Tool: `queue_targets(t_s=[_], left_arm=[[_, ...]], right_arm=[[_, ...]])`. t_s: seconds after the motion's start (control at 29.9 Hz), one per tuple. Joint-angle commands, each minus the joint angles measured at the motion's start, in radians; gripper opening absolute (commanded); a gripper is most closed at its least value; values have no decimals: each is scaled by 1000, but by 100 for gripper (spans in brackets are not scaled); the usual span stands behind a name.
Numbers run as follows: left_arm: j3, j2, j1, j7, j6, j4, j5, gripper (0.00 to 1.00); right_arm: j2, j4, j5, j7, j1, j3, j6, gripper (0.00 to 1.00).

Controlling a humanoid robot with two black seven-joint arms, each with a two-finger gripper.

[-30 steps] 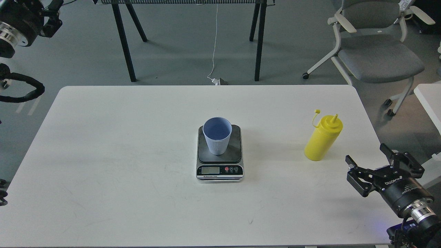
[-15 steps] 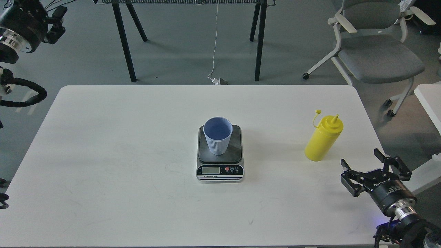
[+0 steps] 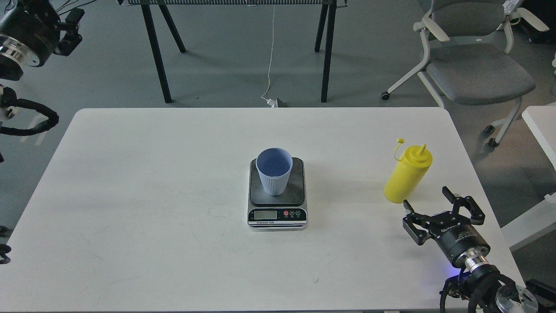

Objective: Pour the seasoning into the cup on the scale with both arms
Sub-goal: 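Move the right gripper toward the yellow squeeze bottle, then grasp the yellow squeeze bottle with the right gripper and lift it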

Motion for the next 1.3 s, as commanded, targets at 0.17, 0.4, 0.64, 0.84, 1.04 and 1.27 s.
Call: queue_targets(t_s=[0.17,0.4,0.64,0.84,1.04,1.27], left_arm=[[0,-1,14,0,0,0,0,100],[0,0,22,0,0,0,0,100],[0,3,23,0,0,0,0,100],[0,3,29,0,0,0,0,100],[0,5,35,0,0,0,0,100],[0,3,37,0,0,0,0,100]], right_arm=[[31,-62,-2,-1,49,-4,0,99],[86,-121,-8,-18,90,-5,0,99],[129,-173,-18,-28,122,-5,0,99],[139,-199,-18,-28,142,-4,0,99],[149,-217,-18,-28,150,-2,0,99],[174,-268,-20,-32,180,-4,0,99]])
